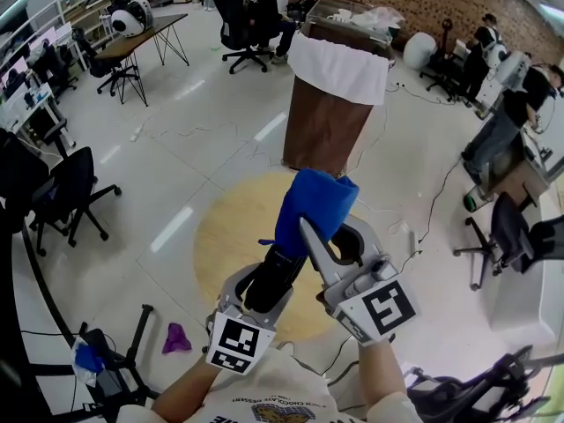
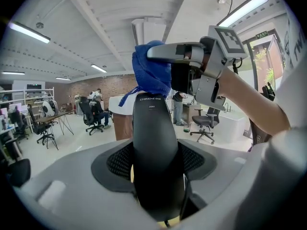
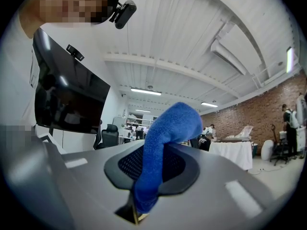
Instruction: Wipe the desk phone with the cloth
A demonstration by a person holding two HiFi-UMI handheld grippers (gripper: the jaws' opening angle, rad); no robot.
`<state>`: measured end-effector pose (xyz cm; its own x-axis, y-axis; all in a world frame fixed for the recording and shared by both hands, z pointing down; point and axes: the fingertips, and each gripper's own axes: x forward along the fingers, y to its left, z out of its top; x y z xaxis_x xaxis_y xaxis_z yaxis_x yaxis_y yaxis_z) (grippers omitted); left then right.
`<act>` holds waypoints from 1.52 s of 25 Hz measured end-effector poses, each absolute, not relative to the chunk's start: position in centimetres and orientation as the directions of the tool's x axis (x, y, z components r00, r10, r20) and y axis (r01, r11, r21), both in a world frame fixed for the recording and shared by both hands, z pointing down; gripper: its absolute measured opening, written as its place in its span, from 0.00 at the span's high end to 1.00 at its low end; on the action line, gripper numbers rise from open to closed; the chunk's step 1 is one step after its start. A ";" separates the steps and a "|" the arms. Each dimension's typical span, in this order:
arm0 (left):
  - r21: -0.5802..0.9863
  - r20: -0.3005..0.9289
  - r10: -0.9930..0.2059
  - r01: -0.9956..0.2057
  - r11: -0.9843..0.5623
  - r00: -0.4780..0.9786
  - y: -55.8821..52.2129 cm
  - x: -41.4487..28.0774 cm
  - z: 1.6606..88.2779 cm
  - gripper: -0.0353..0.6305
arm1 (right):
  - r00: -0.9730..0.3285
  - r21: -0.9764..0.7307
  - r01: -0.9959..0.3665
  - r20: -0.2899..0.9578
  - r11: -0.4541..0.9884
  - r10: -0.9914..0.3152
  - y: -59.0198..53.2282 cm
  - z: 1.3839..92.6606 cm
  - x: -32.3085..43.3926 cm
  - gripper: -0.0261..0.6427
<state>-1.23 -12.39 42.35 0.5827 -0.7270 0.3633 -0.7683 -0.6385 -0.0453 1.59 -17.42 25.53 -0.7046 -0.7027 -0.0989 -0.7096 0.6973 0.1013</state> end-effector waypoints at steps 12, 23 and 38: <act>-0.046 0.348 -0.728 -0.764 -0.643 0.591 -12.2 -1.3 41.6 0.55 | -0.674 0.123 -0.739 -0.150 0.663 -0.723 -19.7 23.9 3.5 0.87; -0.022 0.312 -0.726 -0.760 -0.650 0.612 -12.1 -1.5 40.0 0.55 | -0.675 0.142 -0.738 -0.182 0.660 -0.715 -21.2 26.7 5.0 0.87; 0.010 0.267 -0.731 -0.760 -0.650 0.628 -12.8 -1.9 37.8 0.55 | -0.676 0.105 -0.735 -0.178 0.669 -0.715 -22.7 32.5 5.5 0.87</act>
